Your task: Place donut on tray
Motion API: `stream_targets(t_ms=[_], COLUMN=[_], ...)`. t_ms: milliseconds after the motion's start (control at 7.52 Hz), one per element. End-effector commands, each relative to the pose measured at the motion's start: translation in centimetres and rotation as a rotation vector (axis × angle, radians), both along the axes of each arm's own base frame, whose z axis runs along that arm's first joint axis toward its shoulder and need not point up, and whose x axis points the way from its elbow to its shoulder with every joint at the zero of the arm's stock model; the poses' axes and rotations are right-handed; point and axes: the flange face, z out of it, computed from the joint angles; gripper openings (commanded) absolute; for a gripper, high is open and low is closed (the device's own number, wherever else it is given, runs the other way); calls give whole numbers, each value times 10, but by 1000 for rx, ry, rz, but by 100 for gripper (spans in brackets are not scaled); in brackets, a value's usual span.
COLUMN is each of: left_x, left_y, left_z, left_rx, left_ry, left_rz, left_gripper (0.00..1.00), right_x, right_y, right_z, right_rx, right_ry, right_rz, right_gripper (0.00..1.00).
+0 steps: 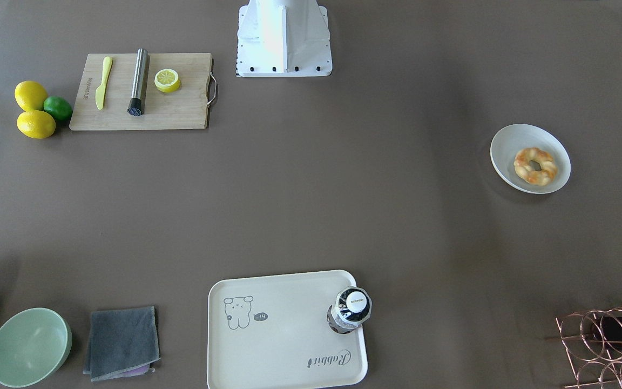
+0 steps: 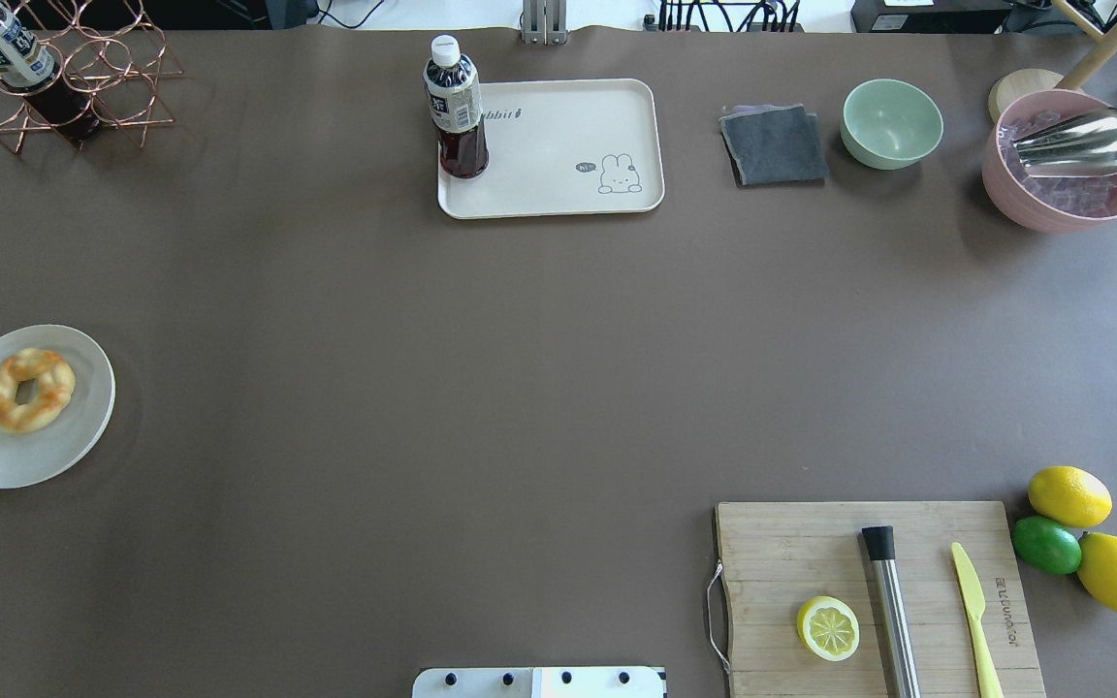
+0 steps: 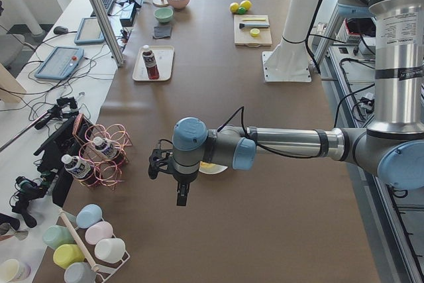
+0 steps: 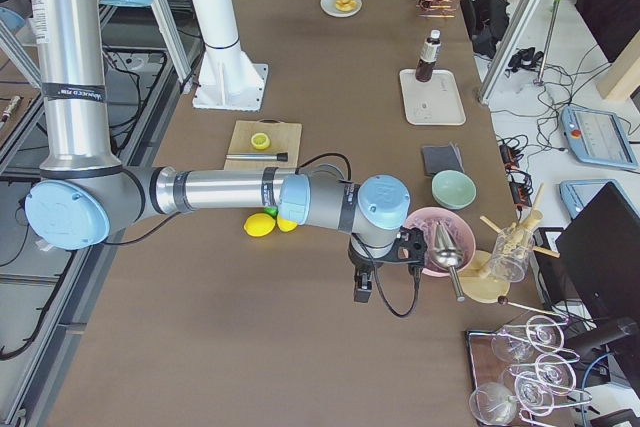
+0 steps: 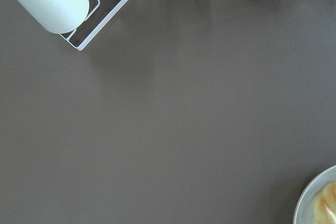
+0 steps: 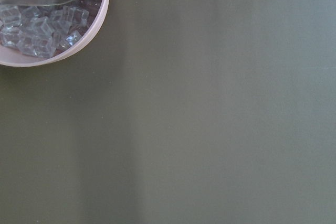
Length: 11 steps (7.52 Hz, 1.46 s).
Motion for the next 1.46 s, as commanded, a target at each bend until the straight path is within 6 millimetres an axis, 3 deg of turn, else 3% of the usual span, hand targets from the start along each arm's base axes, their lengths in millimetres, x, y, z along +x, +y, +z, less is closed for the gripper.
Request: stream_targets(t_ms=[0, 930, 1196, 1329], left_x=[0, -1, -1, -1], left_y=[0, -3, -5, -3], left_z=[-2, -1, -33, -27], left_rx=[6, 30, 103, 86], left_ry=[-2, -2, -1, -2], left_rz=[1, -2, -9, -11], left_gripper=[98, 98, 98, 98], right_x=[0, -6, -11, -11], right_y=[1, -10, -14, -18], right_z=[1, -13, -16, -17], right_rx=[1, 19, 23, 26], right_ry=[2, -9, -32, -30], right_rz=[-1, -7, -13, -14], right_gripper=[100, 100, 100, 100])
